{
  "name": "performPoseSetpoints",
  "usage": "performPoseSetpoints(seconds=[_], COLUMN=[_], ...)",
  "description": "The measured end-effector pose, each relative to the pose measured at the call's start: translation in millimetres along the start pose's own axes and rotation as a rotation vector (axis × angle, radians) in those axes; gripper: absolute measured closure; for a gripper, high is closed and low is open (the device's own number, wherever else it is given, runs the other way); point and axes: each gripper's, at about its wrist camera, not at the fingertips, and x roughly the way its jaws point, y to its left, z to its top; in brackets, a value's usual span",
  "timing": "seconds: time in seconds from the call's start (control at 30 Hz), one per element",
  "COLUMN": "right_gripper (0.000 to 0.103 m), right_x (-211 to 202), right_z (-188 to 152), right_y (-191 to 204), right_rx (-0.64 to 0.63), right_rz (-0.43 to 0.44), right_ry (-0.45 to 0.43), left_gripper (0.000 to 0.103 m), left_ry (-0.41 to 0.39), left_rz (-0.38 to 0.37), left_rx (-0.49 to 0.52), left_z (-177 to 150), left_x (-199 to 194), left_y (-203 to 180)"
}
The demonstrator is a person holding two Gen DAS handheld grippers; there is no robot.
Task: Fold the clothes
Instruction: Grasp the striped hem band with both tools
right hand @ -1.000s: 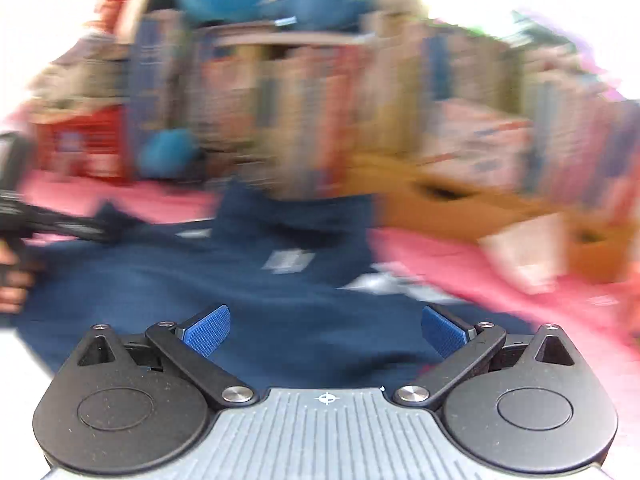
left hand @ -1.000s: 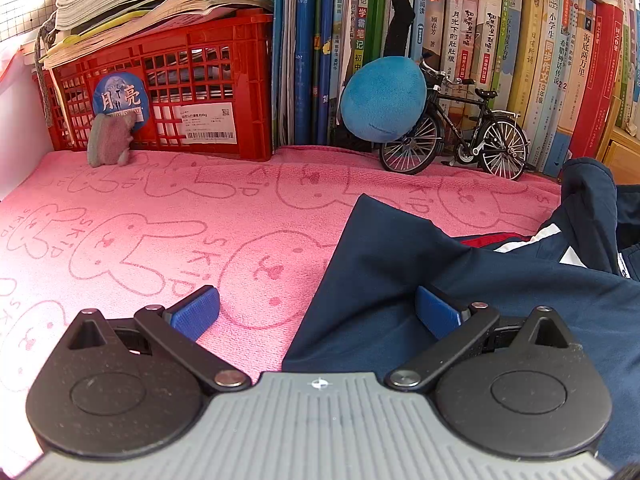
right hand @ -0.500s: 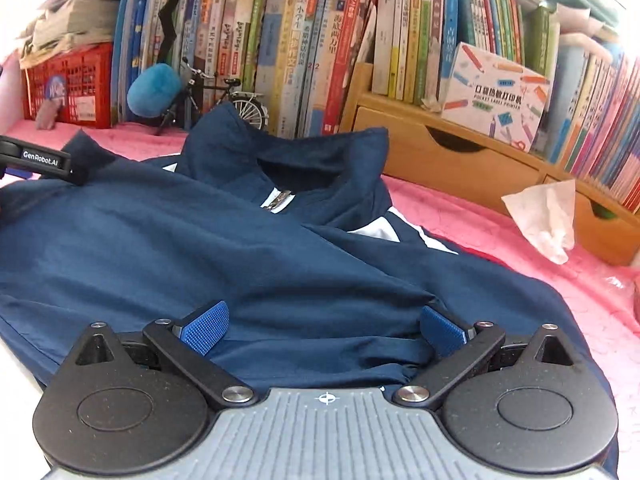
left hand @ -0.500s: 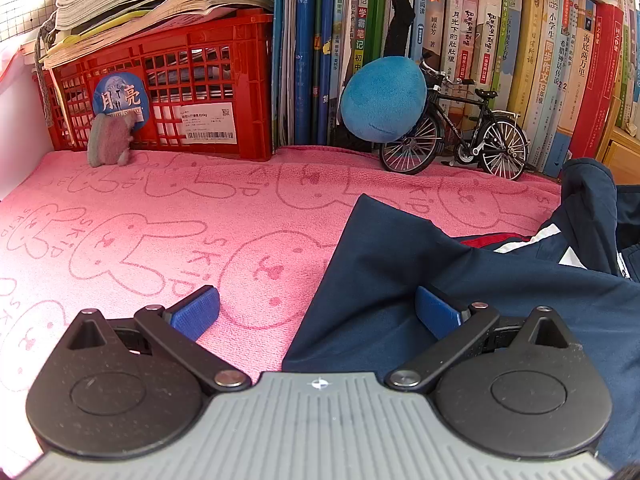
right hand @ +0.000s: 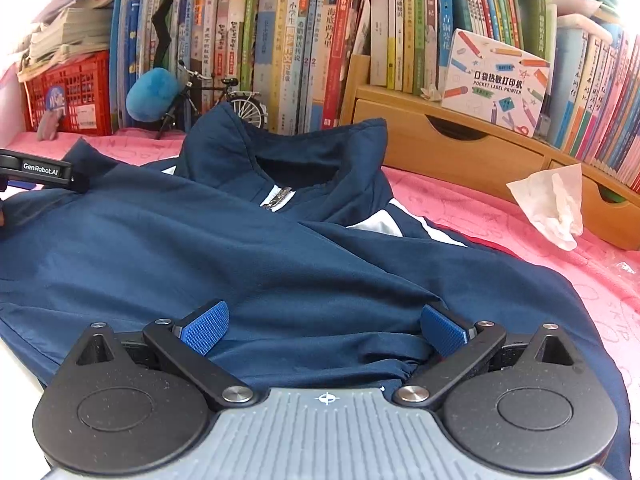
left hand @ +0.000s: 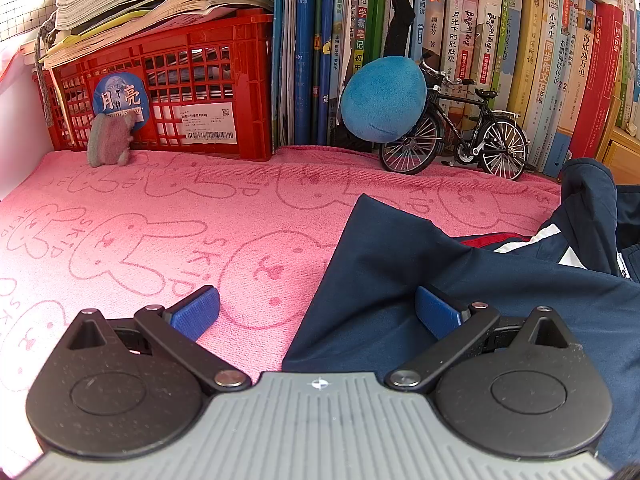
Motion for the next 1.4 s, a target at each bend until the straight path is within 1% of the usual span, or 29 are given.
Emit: performPoseSetpoints(seconds=[0.1,0.17,0.2,0.23,0.27,0.3,0.33,0.4,0.47,0.5,0.53,0.57,0.6,0.73,0.77,0.83,0.9,0.93,0.97,1.0,1.03,1.07,1.1,1.13,1.17,1.2,1.3,1.37,1.4], right_gripper=[0.000,0.001,0.001,0.000,0.000,0.000,0.000,0.000,0.000,0.000,0.000,0.000,0.000,0.000,0.000,0.000,0.000,0.000,0.000,0.001,0.001,0.001,0.000,0.001,0.001,0.000,0.000,0.000,0.000], right_x=[0,-3,-4,-5,-5,-6,-8,-12,-20,-23,-24,-23,-16,14,20,23,22,20,15,13,9,2,-6,-26,-49,-71,-136,-167,-178], right_z=[0,-1,-4,-8,-10,-13,-8,4,13,18,24,30,33,40,38,32,23,15,7,1,-4,-7,-8,-10,-11,-15,-30,-45,-54], right_y=[0,0,-2,-5,-14,-26,-37,-34,-11,0,9,17,24,52,56,57,46,38,26,18,10,0,-11,-25,-38,-48,-71,-71,-67], right_rx=[-0.002,-0.083,-0.147,-0.215,-0.238,-0.251,-0.191,-0.134,-0.182,-0.189,-0.173,-0.138,-0.097,0.065,0.079,0.062,0.032,-0.001,-0.044,-0.104,-0.169,-0.199,-0.219,-0.182,-0.129,-0.099,-0.046,-0.033,-0.014], right_rz=[0.001,-0.019,-0.126,-0.258,-0.319,-0.360,-0.337,-0.363,-0.427,-0.409,-0.332,-0.215,-0.118,0.240,0.263,0.252,0.185,0.118,0.045,-0.078,-0.242,-0.343,-0.426,-0.393,-0.330,-0.293,-0.196,-0.111,-0.060], right_ry=[-0.001,-0.022,-0.039,-0.057,-0.066,-0.072,-0.041,-0.027,-0.127,-0.168,-0.174,-0.154,-0.122,0.014,0.032,0.021,0.025,0.019,-0.016,-0.024,-0.037,-0.041,-0.041,-0.069,-0.103,-0.140,-0.238,-0.267,-0.264], left_gripper=[0.000,0.000,0.000,0.000,0.000,0.000,0.000,0.000,0.000,0.000,0.000,0.000,0.000,0.000,0.000,0.000,0.000,0.000,0.000,0.000,0.000,0.000,0.000,0.000,0.001,0.001,0.001,0.001,0.001], left_ry=[0.000,0.000,0.000,0.000,0.000,0.000,0.000,0.000,0.000,0.000,0.000,0.000,0.000,0.000,0.000,0.000,0.001,0.000,0.000,0.000,-0.001,-0.003,-0.006,-0.009,-0.015,-0.029,-0.085,-0.135,-0.140], left_rz=[0.000,-0.001,-0.001,-0.001,-0.001,0.000,0.001,0.002,0.001,0.001,0.001,0.001,0.001,0.001,0.000,0.001,0.000,0.000,0.001,0.001,-0.002,-0.015,-0.025,-0.024,-0.028,-0.057,-0.200,-0.280,-0.301], left_rx=[0.000,-0.001,-0.001,-0.002,-0.002,-0.003,-0.003,-0.004,-0.004,-0.004,-0.004,-0.004,-0.004,-0.004,-0.005,-0.005,-0.005,-0.005,-0.005,-0.005,-0.005,-0.005,-0.005,-0.007,-0.010,-0.021,-0.035,0.002,0.040], left_z=[0,0,0,0,0,0,0,0,1,1,1,1,1,1,1,1,1,1,2,2,2,2,2,1,1,0,-12,-32,-46], left_x=[0,0,0,0,0,0,0,0,0,0,0,0,0,0,0,0,0,0,0,-1,-1,-3,-6,-13,-20,-32,-84,-128,-146], left_y=[0,0,0,0,0,0,0,0,0,0,0,0,0,0,0,-1,0,0,0,0,0,1,3,4,5,8,17,15,8])
